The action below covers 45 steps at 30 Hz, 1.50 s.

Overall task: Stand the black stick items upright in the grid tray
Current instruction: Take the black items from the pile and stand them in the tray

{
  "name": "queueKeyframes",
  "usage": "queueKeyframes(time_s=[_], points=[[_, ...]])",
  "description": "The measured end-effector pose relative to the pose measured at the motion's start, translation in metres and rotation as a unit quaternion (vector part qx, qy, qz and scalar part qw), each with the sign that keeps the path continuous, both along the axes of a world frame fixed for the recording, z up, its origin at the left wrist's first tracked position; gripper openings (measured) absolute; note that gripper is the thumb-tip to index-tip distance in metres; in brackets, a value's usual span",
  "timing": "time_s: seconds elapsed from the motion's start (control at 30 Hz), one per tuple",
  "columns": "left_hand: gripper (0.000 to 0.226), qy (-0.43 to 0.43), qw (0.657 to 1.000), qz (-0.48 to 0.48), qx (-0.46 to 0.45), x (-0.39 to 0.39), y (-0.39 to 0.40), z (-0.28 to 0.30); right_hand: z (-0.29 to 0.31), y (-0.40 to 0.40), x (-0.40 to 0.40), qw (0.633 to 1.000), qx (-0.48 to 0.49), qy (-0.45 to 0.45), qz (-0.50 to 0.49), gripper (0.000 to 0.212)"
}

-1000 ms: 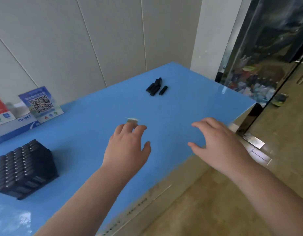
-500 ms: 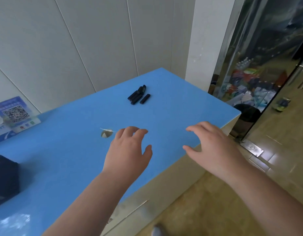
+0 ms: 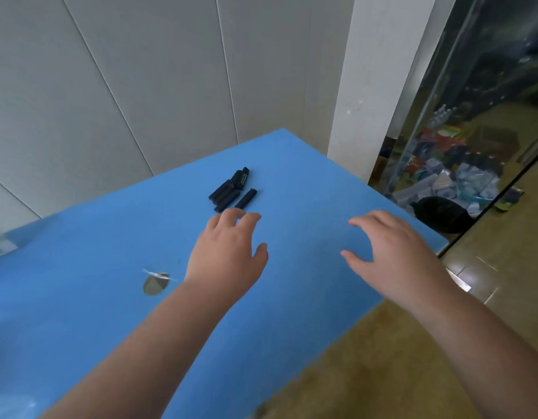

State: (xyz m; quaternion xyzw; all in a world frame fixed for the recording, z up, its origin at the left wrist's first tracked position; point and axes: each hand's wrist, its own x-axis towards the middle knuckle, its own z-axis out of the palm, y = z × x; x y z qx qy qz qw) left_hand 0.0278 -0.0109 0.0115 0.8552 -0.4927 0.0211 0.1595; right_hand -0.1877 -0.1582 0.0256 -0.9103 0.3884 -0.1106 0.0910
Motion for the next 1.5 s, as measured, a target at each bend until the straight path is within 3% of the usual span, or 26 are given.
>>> queueKeyframes(time_s=[0.37, 0.73, 1.0, 1.1, 1.23, 1.37, 1.5], points=[[0.053, 0.036, 0.994, 0.081, 0.058, 0.038, -0.065, -0.023, -0.011, -0.098, 0.056, 0.997, 0.007, 0.019, 0.070, 0.056], [0.024, 0.041, 0.967, 0.198, 0.153, 0.083, -0.147, -0.064, -0.039, -0.165, 0.103, 0.979, 0.057, 0.011, 0.198, 0.052], [0.014, 0.036, 0.956, 0.235, 0.170, 0.088, -0.147, -0.066, -0.055, -0.177, 0.126, 0.964, 0.084, 0.010, 0.253, 0.048], [0.013, 0.159, 0.943, 0.276, 0.098, 0.078, -0.129, -0.060, -0.060, -0.175, 0.146, 0.953, 0.100, 0.017, 0.286, 0.042], [0.014, 0.327, 0.883, 0.332, -0.054, 0.068, -0.102, -0.046, -0.065, -0.160, 0.193, 0.933, 0.096, 0.018, 0.346, 0.040], [0.040, 0.391, 0.841, 0.346, -0.143, 0.062, -0.085, -0.038, -0.073, -0.138, 0.248, 0.905, 0.031, 0.039, 0.423, 0.033], [0.043, 0.425, 0.815, 0.353, -0.175, 0.062, -0.073, -0.040, -0.083, -0.118, 0.289, 0.890, 0.048, 0.033, 0.452, 0.024]])
